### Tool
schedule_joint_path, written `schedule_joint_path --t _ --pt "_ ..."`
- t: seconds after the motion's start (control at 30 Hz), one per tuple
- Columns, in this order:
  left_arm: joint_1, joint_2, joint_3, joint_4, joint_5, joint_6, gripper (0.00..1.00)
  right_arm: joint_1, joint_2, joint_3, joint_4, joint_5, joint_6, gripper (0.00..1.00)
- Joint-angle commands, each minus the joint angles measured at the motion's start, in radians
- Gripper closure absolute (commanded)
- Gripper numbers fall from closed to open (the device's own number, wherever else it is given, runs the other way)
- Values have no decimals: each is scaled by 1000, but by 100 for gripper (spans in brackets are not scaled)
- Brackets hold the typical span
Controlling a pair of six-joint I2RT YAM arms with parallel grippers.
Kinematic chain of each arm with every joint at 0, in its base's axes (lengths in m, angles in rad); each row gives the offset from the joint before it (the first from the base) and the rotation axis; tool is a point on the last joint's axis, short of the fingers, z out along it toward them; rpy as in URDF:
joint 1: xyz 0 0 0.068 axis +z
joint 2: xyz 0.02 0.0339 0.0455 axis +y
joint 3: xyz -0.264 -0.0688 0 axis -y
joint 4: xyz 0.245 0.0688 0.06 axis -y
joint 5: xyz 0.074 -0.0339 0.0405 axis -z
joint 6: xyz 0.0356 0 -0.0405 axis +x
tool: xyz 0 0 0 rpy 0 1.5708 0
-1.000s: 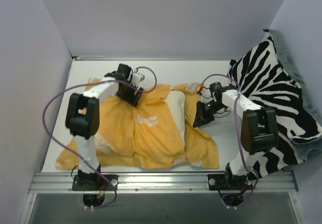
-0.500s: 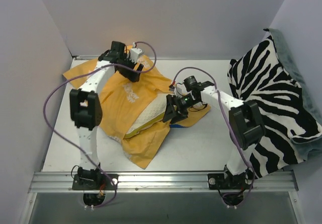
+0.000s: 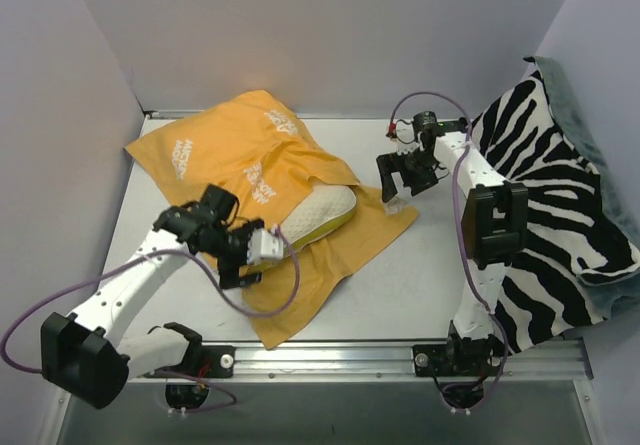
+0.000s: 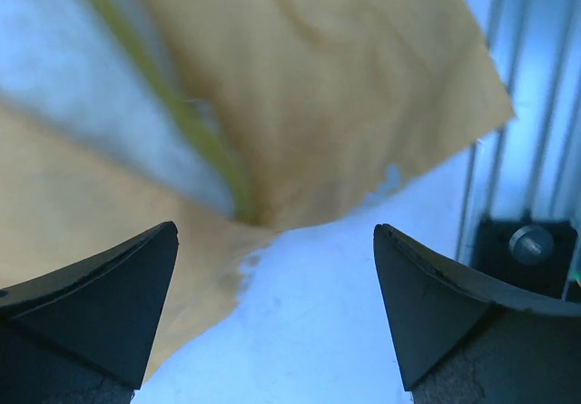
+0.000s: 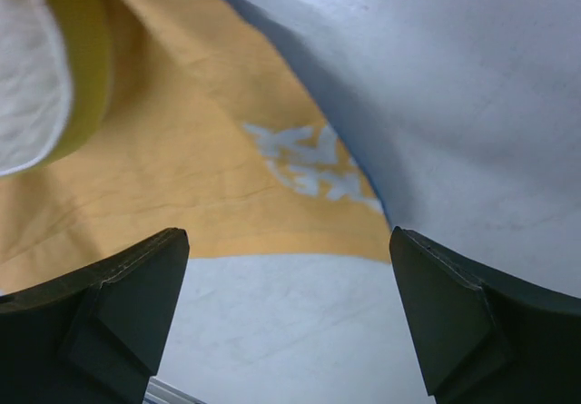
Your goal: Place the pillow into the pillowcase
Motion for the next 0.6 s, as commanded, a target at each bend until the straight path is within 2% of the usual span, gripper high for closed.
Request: schedule_joint_path --t 0.0,0.07,0.2,0.3,0.4,0.43,0.53,0.57 --pt "-179 -96 -126 -117 -49 261 3 6 113 69 -92 116 -80 0" --pt "-256 -96 -171 -108 -78 277 3 11 150 73 -100 61 -80 0" --pt "-418 -3 -203 -99 -80 297 3 24 199 57 -123 -15 -100 0" --pt "-474 77 -257 59 -141 263 3 34 231 54 -132 -33 -106 0" --pt "-512 167 -311 179 -231 251 3 41 264 71 -133 -45 -101 6" --pt "-518 186 -324 199 -255 263 3 43 280 76 -138 -48 -101 10" --pt "-525 226 -363 259 -321 297 7 47 310 112 -182 -102 -118 34" --pt "-525 227 -366 265 -325 297 17 47 311 117 -201 -129 -138 48"
